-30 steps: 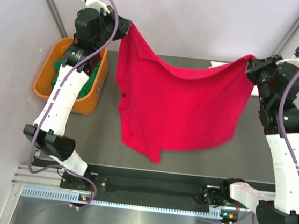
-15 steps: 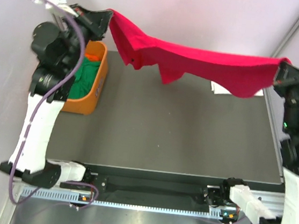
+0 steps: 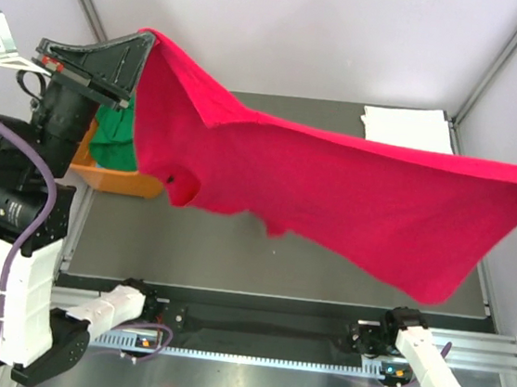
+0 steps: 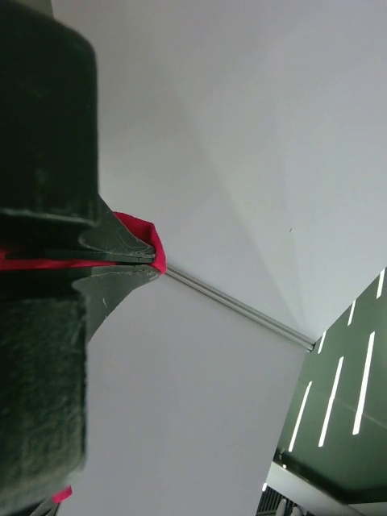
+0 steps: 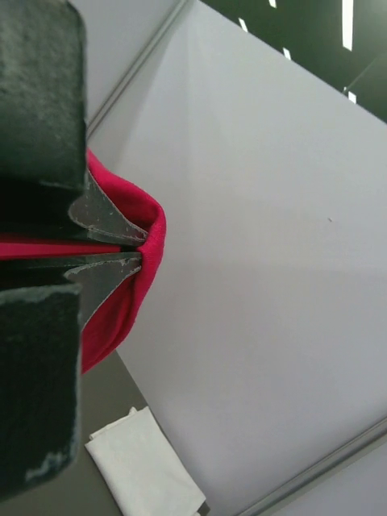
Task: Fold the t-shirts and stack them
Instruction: Flatten the tshirt out, then fold the tshirt
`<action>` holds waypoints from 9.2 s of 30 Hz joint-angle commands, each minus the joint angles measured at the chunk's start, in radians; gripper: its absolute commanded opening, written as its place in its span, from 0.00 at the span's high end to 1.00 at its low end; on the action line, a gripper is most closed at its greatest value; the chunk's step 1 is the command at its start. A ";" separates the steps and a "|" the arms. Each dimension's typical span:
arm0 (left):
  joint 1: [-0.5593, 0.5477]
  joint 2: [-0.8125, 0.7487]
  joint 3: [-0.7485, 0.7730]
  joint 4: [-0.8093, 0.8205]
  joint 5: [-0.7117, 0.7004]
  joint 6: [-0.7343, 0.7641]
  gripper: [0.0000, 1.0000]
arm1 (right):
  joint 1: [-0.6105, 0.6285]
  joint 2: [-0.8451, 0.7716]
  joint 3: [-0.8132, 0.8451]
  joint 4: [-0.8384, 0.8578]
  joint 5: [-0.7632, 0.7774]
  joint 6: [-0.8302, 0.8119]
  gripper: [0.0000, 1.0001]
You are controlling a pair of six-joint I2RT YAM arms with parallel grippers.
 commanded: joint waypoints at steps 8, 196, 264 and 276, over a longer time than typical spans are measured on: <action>0.004 0.102 0.097 -0.063 -0.060 0.143 1.00 | 0.010 0.068 0.033 -0.033 0.114 -0.013 1.00; 0.052 0.524 -0.771 -0.449 0.023 0.252 1.00 | -0.497 0.891 -0.828 0.217 -0.428 -0.134 0.69; 0.049 0.495 -0.671 -0.482 0.020 0.234 1.00 | -0.497 0.895 -0.794 0.124 -0.384 0.119 0.77; 0.046 0.470 -0.710 -0.448 0.044 0.229 1.00 | -0.496 0.947 -0.800 0.145 -0.358 0.197 0.77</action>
